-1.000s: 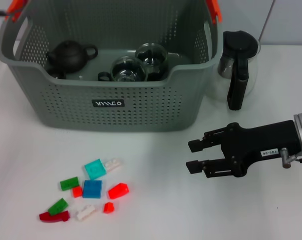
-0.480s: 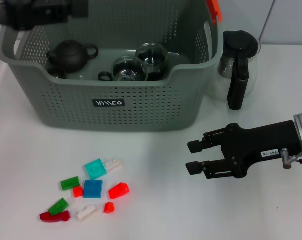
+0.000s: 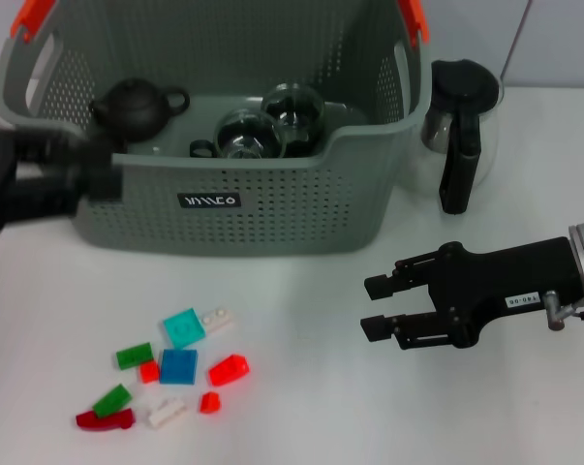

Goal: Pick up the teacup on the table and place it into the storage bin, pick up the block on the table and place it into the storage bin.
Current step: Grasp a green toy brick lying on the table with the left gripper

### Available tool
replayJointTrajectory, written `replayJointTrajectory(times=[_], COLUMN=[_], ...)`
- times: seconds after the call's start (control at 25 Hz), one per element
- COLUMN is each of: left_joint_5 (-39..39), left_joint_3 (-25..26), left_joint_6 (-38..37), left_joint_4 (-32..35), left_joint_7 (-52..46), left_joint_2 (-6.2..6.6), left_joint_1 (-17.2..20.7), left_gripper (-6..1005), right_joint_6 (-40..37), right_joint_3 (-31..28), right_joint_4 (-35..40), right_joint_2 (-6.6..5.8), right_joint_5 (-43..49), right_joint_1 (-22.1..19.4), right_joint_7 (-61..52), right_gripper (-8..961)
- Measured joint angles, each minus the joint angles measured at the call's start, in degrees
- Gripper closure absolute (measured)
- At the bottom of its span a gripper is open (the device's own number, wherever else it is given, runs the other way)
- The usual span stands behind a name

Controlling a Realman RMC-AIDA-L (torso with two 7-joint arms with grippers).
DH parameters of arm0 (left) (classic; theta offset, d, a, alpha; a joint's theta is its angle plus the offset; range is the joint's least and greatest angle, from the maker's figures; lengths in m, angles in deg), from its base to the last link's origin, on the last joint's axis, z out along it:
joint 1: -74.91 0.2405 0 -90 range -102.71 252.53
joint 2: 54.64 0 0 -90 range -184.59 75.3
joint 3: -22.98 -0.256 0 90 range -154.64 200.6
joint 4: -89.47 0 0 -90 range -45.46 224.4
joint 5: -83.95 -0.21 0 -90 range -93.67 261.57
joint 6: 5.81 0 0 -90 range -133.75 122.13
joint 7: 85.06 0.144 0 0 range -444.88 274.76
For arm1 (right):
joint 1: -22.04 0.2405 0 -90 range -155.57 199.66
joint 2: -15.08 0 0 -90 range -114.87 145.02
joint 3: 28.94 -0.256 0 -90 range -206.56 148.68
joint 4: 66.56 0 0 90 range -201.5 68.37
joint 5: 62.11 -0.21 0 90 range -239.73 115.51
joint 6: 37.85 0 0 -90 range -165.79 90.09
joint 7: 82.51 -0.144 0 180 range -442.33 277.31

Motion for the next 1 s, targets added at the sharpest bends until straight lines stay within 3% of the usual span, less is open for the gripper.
replayJointTrajectory(times=[0.2, 0.36, 0.56, 0.84, 1.0], left_joint_5=[-10.35, -15.14, -23.3, -31.18, -35.4], left_joint_3=[0.45, 0.21, -6.84, -12.54, -14.76], left_joint_6=[-0.07, -0.35, -0.41, -0.02, -0.04], left_joint_4=[0.01, 0.01, 0.49, 3.56, 4.24], left_joint_7=[-0.82, -1.84, -3.24, -2.01, -2.43], left_joint_2=[1.68, 2.18, 1.34, -0.17, -0.38], left_joint_1=[1.08, 1.6, 0.9, -2.67, -4.51], left_gripper=[571, 559, 544, 524, 389], right_joint_6=[-0.22, -0.28, -0.29, 0.09, 0.12], right_joint_3=[0.03, 0.15, 0.27, 0.35, 0.29], right_joint_4=[-0.09, -0.09, -0.08, -0.08, -0.08], right_joint_2=[0.0, 0.0, 0.01, 0.15, 0.17], right_joint_5=[0.04, 0.05, 0.06, 0.05, 0.05], right_joint_1=[0.01, 0.01, 0.16, 0.18, 0.22], right_joint_7=[-0.08, -0.1, -0.11, -0.11, -0.11], right_gripper=[387, 387, 387, 387, 387])
